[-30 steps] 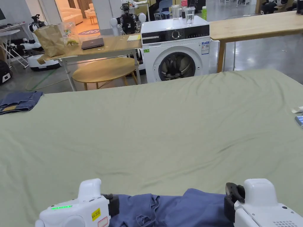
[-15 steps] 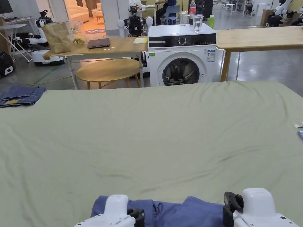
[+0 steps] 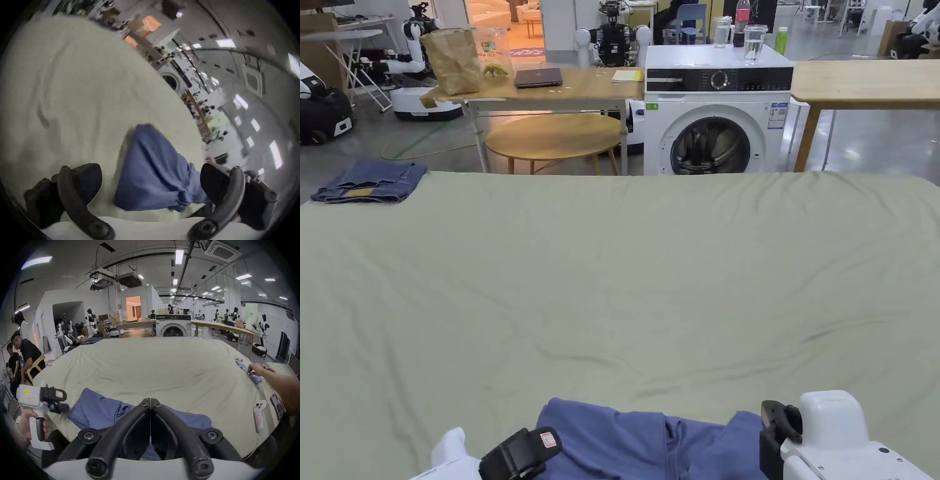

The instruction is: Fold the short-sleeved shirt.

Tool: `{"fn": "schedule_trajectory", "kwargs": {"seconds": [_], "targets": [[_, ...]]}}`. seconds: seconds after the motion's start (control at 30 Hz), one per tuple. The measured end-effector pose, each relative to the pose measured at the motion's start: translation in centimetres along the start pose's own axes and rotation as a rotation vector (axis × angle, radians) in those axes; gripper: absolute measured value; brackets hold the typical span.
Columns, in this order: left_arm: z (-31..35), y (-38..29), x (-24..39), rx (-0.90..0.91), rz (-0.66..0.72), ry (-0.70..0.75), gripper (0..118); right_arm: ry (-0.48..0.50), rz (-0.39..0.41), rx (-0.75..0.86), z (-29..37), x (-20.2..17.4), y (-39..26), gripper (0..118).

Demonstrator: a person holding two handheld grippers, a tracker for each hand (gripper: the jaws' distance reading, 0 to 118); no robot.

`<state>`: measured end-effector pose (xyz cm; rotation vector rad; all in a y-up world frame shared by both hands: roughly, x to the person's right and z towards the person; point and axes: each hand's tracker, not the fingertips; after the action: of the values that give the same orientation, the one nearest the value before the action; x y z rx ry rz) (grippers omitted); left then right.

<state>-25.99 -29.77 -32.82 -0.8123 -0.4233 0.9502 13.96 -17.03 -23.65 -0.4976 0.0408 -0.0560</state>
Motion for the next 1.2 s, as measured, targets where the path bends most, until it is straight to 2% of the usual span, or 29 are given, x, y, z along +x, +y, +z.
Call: {"fn": "schedule_trajectory", "kwargs": {"seconds": [0.03, 0.1, 0.13, 0.2, 0.23, 0.27, 0.3, 0.33, 0.37, 0.4, 0.5, 0.63, 0.73, 0.87, 1.03, 1.13, 1.2], "targets": [[-1.6, -0.3, -1.5, -0.072, 0.097, -0.101, 118, -0.004, 0.005, -0.001, 0.1, -0.1, 0.2, 0], [-3.1, -1.2, -2.2, -0.018, 0.182, -0.303, 118, -0.009, 0.013, 0.0, 0.4, -0.1, 0.5, 0], [-3.7, -1.3, -2.1, -0.008, 0.198, -0.348, 118, -0.014, 0.018, 0.002, 0.5, 0.0, 0.7, 0], [-4.6, -1.3, -1.2, -0.007, 0.197, -0.276, 116, -0.028, 0.027, 0.004, 0.6, 0.0, 0.9, 0], [-4.8, -1.1, -0.7, 0.01, 0.173, -0.204, 102, -0.032, 0.029, 0.002, 0.6, 0.0, 0.9, 0], [-4.9, -1.1, 0.1, 0.001, 0.154, -0.092, 43, -0.035, 0.029, 0.002, 0.7, 0.1, 0.9, 0], [-5.6, -1.0, 0.5, -0.034, 0.111, 0.051, 5, -0.042, 0.027, 0.003, 0.7, 0.1, 1.0, 0], [-5.7, -0.9, 0.3, -0.042, 0.059, 0.072, 5, -0.046, 0.028, 0.002, 0.8, 0.2, 0.9, 0], [-5.2, -0.8, 0.0, -0.037, 0.07, -0.024, 5, -0.05, 0.029, 0.001, 0.9, 0.2, 0.9, 0], [-4.6, -0.6, -0.3, -0.01, 0.104, -0.049, 5, -0.056, 0.029, 0.0, 1.0, 0.3, 0.9, 0], [-1.3, 0.6, 0.4, 0.107, 0.044, 0.014, 5, -0.064, 0.027, -0.003, 1.2, 0.4, 0.7, 0], [4.4, 4.2, 1.5, 0.241, -0.131, 0.219, 5, -0.063, 0.024, -0.007, 1.0, 0.3, 0.4, 0], [6.3, 5.1, 5.0, 0.262, -0.321, 0.337, 5, -0.05, 0.019, -0.008, 0.7, 0.1, 0.2, 0], [4.3, 1.9, 12.5, 0.249, -0.645, 0.41, 5, -0.04, 0.004, -0.008, 0.5, 0.3, 0.0, 0], [-4.2, -7.2, 20.3, 0.114, -1.054, 0.488, 5, -0.049, 0.0, -0.005, 1.3, 1.5, -0.5, 0], [-9.7, -13.5, 21.3, -0.017, -1.277, 0.519, 5, -0.068, -0.019, -0.013, 1.7, 2.8, -0.7, 0], [-12.6, -16.9, 20.5, -0.076, -1.453, 0.61, 5, -0.085, -0.018, -0.011, 2.1, 3.6, -0.8, 0]]}}
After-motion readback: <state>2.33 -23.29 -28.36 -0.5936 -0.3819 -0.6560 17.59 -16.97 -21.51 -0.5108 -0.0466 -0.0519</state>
